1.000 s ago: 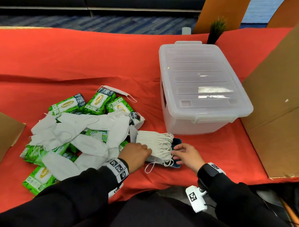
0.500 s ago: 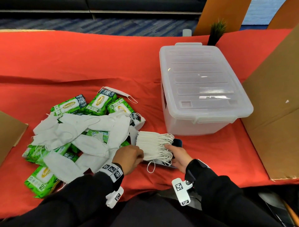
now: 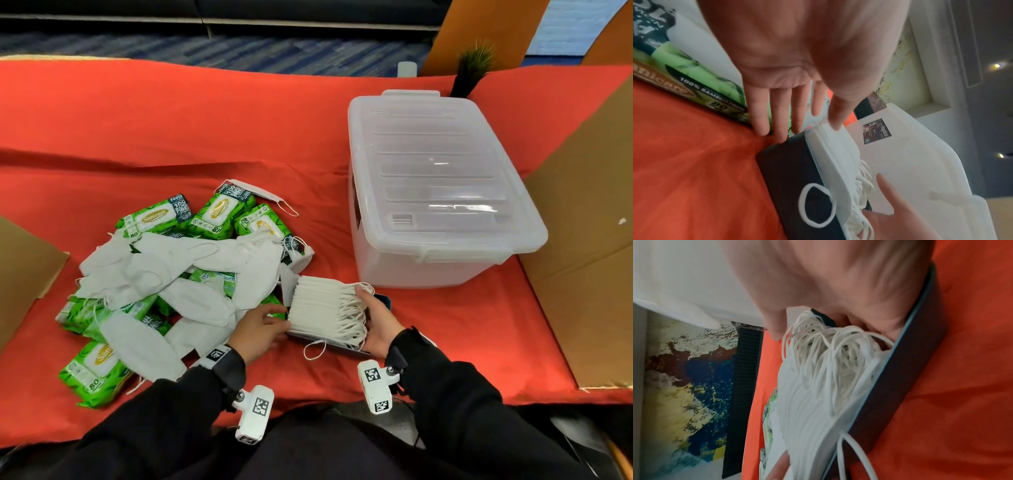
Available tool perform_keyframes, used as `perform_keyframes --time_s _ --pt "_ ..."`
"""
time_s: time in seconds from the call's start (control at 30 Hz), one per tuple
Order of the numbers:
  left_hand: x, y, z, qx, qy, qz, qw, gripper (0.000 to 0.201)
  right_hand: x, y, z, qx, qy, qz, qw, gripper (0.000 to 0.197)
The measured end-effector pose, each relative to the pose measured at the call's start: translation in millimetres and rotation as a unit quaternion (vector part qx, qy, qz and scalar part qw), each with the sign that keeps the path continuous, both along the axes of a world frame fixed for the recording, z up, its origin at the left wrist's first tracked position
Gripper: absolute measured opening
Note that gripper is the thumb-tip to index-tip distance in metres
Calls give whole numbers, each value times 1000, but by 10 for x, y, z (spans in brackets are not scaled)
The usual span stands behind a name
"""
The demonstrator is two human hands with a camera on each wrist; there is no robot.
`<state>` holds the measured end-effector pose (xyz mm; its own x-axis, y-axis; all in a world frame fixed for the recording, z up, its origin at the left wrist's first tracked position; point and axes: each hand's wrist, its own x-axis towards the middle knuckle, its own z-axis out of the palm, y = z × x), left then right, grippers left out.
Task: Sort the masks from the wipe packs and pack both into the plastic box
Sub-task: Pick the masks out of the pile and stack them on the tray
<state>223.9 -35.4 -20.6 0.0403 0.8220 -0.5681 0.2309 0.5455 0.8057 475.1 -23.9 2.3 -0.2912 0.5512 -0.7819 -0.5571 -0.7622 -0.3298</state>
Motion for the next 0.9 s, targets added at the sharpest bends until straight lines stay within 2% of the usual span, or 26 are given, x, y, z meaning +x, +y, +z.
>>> perform_keyframes --time_s 0.1,0.17,0.27,0.33,0.37,0.4,0.5,0.53,0.6,0.67,0.77,0.8,0.9 --pt "36 -24 32 39 37 -28 998 53 28 7 -59 -6 42 -3 999 60" --pt "61 -10 55 44 52 -37 997 50 -2 8 -76 2 54 3 999 63" --pt "21 80 47 46 75 -51 995 53 -28 -9 -104 8 32 -15 999 61" --pt "-2 126 87 99 125 -85 983 72 -14 -21 -195 11 -8 -35 999 61" --pt "12 151 134 144 156 -127 969 85 -1 -22 -239 19 -31 -42 998 63" --pt "47 184 198 193 188 -196 943 99 9 -29 -275 27 -41 -42 998 65" --pt "170 402 247 296 306 -416 804 130 4 -51 -289 20 16 -36 999 63" --pt "215 502 244 298 327 -454 773 134 4 -53 -275 19 30 -39 999 64" --pt "303 697 264 265 342 -493 755 138 6 -44 -261 25 22 -41 999 68" --pt "413 799 336 235 365 -527 730 129 -4 -38 -237 34 3 -38 999 71" --pt "586 701 377 302 425 -536 664 109 -8 -39 -223 46 10 -58 997 69" --pt "619 630 345 314 434 -535 653 105 -7 -49 -204 47 17 -63 997 68" --pt "620 493 237 307 448 -523 657 103 14 -65 -179 49 33 -54 997 66"
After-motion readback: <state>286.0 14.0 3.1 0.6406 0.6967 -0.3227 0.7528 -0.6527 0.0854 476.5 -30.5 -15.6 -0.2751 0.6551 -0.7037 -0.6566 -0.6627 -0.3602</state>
